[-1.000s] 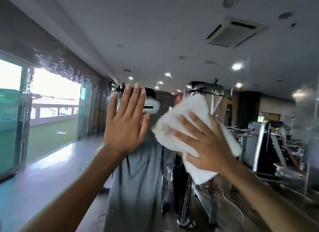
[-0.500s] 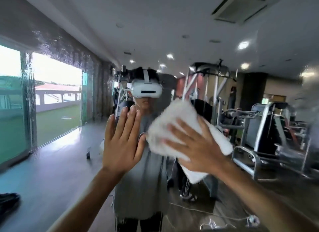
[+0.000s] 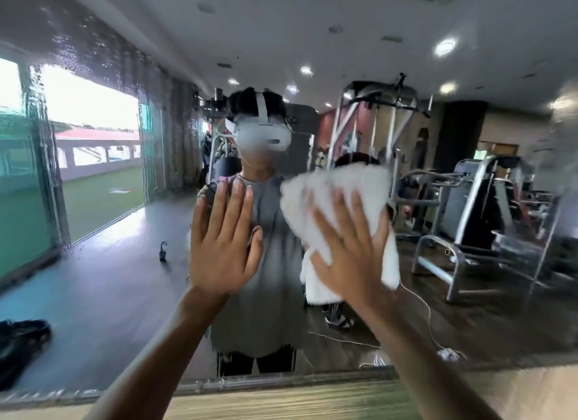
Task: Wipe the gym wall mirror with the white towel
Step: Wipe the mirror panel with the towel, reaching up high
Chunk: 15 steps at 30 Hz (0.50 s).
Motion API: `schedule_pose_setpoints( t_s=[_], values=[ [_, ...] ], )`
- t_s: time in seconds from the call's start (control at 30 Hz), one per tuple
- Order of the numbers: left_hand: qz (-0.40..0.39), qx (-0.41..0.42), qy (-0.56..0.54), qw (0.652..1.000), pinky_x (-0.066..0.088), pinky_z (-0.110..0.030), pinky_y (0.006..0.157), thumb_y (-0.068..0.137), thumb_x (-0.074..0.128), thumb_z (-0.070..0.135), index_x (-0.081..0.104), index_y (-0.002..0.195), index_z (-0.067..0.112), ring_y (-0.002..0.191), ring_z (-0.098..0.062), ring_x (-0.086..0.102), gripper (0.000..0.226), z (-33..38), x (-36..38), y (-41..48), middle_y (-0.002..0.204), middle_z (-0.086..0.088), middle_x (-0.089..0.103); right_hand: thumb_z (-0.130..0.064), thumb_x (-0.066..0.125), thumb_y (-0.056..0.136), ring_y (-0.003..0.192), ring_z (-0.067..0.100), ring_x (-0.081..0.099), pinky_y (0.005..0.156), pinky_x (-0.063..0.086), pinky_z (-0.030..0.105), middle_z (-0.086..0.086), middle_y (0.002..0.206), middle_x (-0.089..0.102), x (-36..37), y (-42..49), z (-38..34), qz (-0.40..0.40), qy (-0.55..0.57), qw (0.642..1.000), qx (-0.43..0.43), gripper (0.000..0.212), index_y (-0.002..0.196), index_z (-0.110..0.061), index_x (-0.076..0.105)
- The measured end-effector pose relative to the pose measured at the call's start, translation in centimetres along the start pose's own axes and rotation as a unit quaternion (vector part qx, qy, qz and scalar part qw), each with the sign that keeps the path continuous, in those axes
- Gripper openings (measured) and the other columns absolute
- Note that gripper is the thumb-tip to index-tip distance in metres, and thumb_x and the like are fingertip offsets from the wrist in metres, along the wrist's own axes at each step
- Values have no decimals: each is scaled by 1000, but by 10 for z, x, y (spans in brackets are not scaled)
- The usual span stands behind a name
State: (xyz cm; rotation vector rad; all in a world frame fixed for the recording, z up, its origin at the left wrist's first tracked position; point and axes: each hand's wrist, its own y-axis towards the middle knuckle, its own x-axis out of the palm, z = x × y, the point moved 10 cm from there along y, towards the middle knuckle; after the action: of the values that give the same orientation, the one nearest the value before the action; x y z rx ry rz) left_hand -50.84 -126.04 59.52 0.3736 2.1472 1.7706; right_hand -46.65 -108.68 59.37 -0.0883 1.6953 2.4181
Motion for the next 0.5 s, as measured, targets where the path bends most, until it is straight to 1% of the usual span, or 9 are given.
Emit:
schedule_pose_setpoints(
  t_s=[0.07,0.13,0.17,0.2,0.23,0.3,0.37,0.43,0.5],
  values=[
    [-1,4,4,1000,24,-55,120,100,46,31,34,154,4,151,-32,26,61,2,0,-9,160,-16,32,-45,58,82,151,31,22,116,15,66,7,165,21,10,-55,-20,-29,-18,993,-113,81,156,-32,29],
    [1,7,1,1000,21,-53,121,100,47,30,34,154,4,150,-33,26,61,3,0,-8,160,-16,32,-45,52,86,154,27,15,110,26,67,3,167,16,14,-88,0,-44,-9,986,-160,76,156,-34,26],
    [2,6,-1,1000,21,-53,121,100,46,30,34,154,3,150,-33,26,61,4,0,-7,160,-16,32,-44,52,84,154,26,11,108,28,66,1,167,15,13,-89,24,-51,3,989,-137,77,156,-35,26],
    [2,4,1,1000,21,-53,121,101,45,30,34,153,3,150,-33,26,60,4,0,-6,160,-17,32,-42,52,82,155,25,9,108,28,66,-1,167,14,11,-80,53,-49,10,996,-76,79,156,-37,25],
    [3,0,6,1000,21,-54,121,101,44,29,34,153,2,150,-34,26,60,4,0,-6,160,-17,32,-41,52,81,154,26,9,110,24,65,-1,168,13,6,-65,82,-33,10,999,13,79,155,-36,27],
    [3,-6,15,1000,20,-54,122,101,42,29,34,153,2,150,-34,25,59,5,0,-7,160,-18,32,-40,54,82,153,31,15,115,17,66,6,167,16,-3,-32,113,9,-7,984,176,74,153,-28,36],
    [2,-8,15,1000,18,-52,123,102,41,30,33,154,3,150,-33,25,59,5,0,-6,160,-18,32,-40,56,85,151,36,20,116,12,66,15,164,23,-5,-9,103,27,1,963,268,74,154,-23,37],
    [3,-5,14,1000,16,-51,123,101,44,29,33,154,3,150,-34,25,60,5,-1,-6,160,-17,31,-44,54,88,150,37,21,117,8,66,17,163,25,-2,-3,71,34,11,958,286,73,155,-22,35],
    [-1,-4,8,1000,15,-51,123,99,48,28,33,155,4,150,-34,26,62,6,1,-16,160,-17,31,-47,52,88,149,37,23,117,8,64,17,162,26,4,-20,27,25,23,970,239,73,154,-23,32]
  ],
)
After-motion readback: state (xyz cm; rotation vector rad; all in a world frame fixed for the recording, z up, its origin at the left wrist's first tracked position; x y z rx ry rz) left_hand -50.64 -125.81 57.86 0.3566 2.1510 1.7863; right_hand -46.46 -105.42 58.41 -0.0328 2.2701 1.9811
